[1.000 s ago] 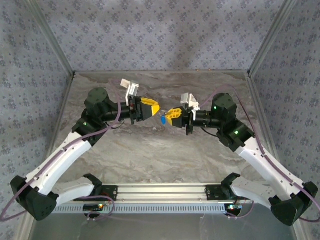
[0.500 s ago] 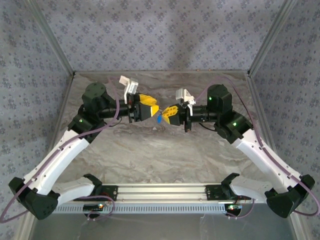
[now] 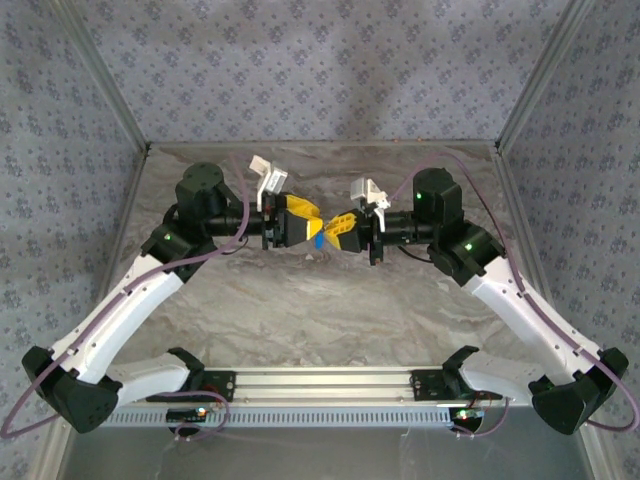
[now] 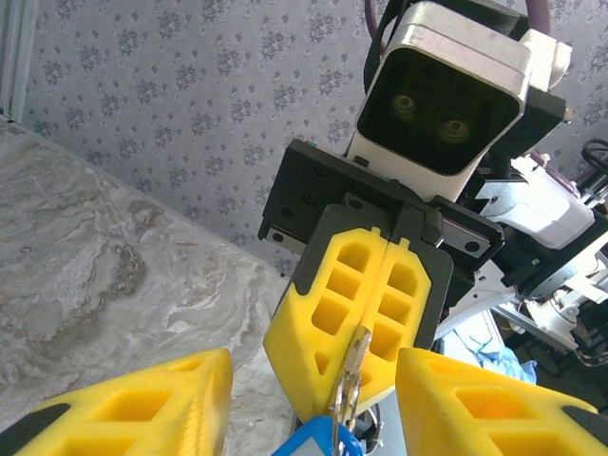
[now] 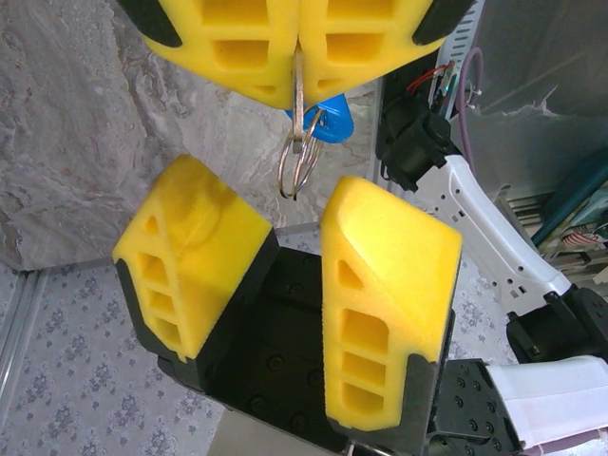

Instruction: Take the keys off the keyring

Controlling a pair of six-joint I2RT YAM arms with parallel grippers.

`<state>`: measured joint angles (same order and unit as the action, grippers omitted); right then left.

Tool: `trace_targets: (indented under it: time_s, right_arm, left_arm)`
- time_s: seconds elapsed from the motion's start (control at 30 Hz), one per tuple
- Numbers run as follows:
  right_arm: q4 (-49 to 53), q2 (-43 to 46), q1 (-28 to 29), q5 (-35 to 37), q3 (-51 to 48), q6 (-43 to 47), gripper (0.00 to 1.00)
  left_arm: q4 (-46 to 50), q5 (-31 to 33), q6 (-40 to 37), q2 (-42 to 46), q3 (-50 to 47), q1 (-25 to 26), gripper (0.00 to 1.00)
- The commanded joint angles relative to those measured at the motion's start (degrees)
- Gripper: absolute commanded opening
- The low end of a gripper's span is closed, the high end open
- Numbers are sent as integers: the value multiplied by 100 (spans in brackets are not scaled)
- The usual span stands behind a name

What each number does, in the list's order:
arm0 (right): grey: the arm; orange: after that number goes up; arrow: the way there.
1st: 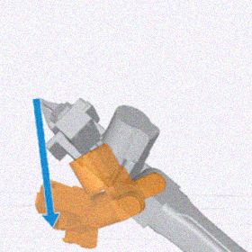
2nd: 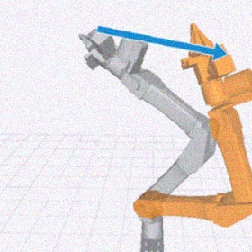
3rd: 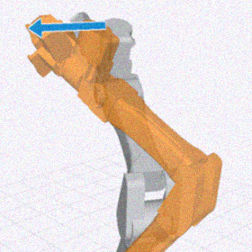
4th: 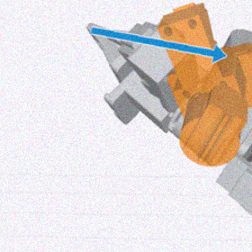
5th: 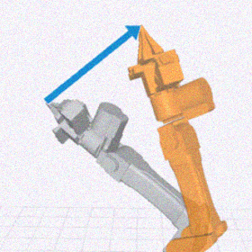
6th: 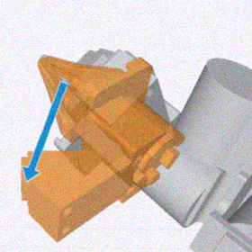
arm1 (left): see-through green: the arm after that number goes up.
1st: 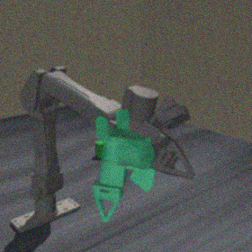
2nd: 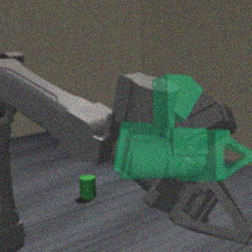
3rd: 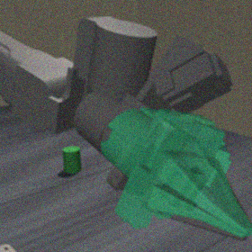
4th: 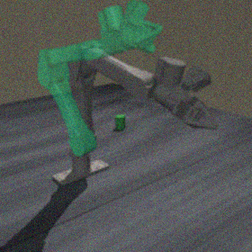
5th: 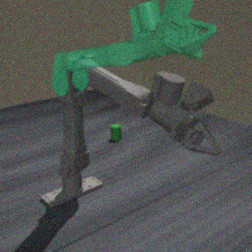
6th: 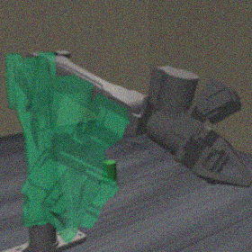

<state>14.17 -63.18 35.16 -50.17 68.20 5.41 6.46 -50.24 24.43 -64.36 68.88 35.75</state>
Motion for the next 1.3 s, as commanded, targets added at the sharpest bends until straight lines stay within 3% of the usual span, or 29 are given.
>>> trace_targets:
  time_s: [0.0, 0.1, 0.43, 0.53, 0.83, 1.0, 1.1, 1.27]
  right_arm:
    - [0, -2, -41, -65, 211, -39, 0]
    - [-35, -10, -79, -115, 202, -98, 0]
    - [-80, 33, -114, -111, 176, -137, 0]
    - [-201, 94, -115, -41, 109, -183, 0]
    - [-1079, 670, -87, 394, -775, -259, 0]
    - [-1112, 741, -97, 451, -814, -331, 0]
    - [-897, 681, -113, 350, -661, -274, 0]
    - [-499, 514, -137, 180, -377, -189, 0]
  left_arm:
    - [18, -161, -122, 37, 188, 46, 46]
    - [4, -179, -129, 37, 188, 68, 44]
    - [-25, -159, -142, 55, 191, 87, 5]
    - [-255, -10, 31, 105, 100, 81, 0]
    - [-1295, 553, 926, 403, -329, -105, 0]
    - [-1339, 594, 939, 469, -419, -136, 0]
    - [-1185, 576, 859, 490, -428, -135, 25]
    - [-843, 478, 581, 517, -288, -113, 38]
